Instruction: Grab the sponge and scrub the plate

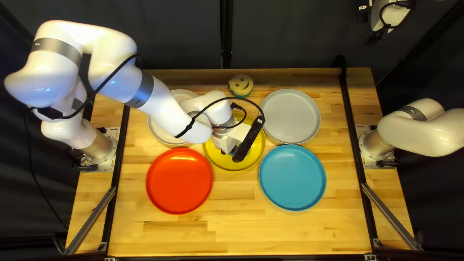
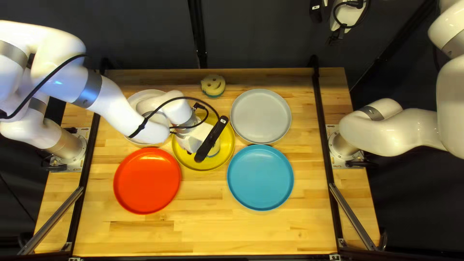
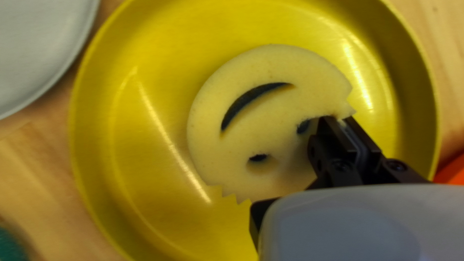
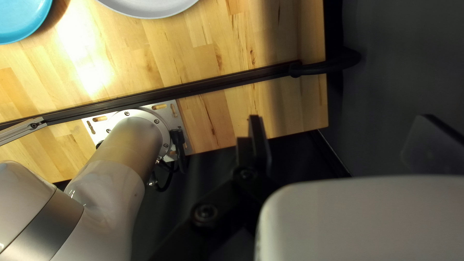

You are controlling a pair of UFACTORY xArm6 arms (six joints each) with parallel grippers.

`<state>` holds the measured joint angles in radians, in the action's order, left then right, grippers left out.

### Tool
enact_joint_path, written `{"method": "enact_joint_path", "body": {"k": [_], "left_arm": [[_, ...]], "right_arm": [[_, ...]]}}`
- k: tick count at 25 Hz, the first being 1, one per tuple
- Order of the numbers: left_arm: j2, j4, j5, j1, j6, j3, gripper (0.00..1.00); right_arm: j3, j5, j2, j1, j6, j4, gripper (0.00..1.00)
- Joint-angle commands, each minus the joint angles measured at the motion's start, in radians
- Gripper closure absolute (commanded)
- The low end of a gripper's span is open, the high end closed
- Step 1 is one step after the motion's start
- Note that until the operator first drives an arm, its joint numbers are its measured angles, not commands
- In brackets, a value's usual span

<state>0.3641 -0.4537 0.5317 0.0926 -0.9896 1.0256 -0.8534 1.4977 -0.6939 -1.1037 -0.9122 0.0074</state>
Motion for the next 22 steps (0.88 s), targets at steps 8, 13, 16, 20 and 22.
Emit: {"method": "enact_joint_path", "body": {"k": [8, 13, 16, 20, 22], "left_arm": [[-0.045, 0.026, -0.014, -0.07, 0.076, -0.037, 1.0], [-0.075, 0.026, -0.044, -0.121, 0.113, -0.086, 1.0], [-0.091, 0.019, -0.061, -0.155, 0.132, -0.116, 1.0], [-0.102, 0.016, -0.074, -0.185, 0.152, -0.133, 1.0], [-0.091, 0.017, -0.074, -0.189, 0.152, -0.12, 1.0]], "right_arm": [[0.0, 0.0, 0.0, 0.0, 0.0, 0.0, 0.0], [0.0, 0.0, 0.0, 0.0, 0.0, 0.0, 0.0], [0.0, 0.0, 0.0, 0.0, 0.0, 0.0, 0.0], [0.0, 0.0, 0.0, 0.0, 0.0, 0.0, 0.0], [0.0, 0.0, 0.0, 0.0, 0.0, 0.0, 0.0]]}}
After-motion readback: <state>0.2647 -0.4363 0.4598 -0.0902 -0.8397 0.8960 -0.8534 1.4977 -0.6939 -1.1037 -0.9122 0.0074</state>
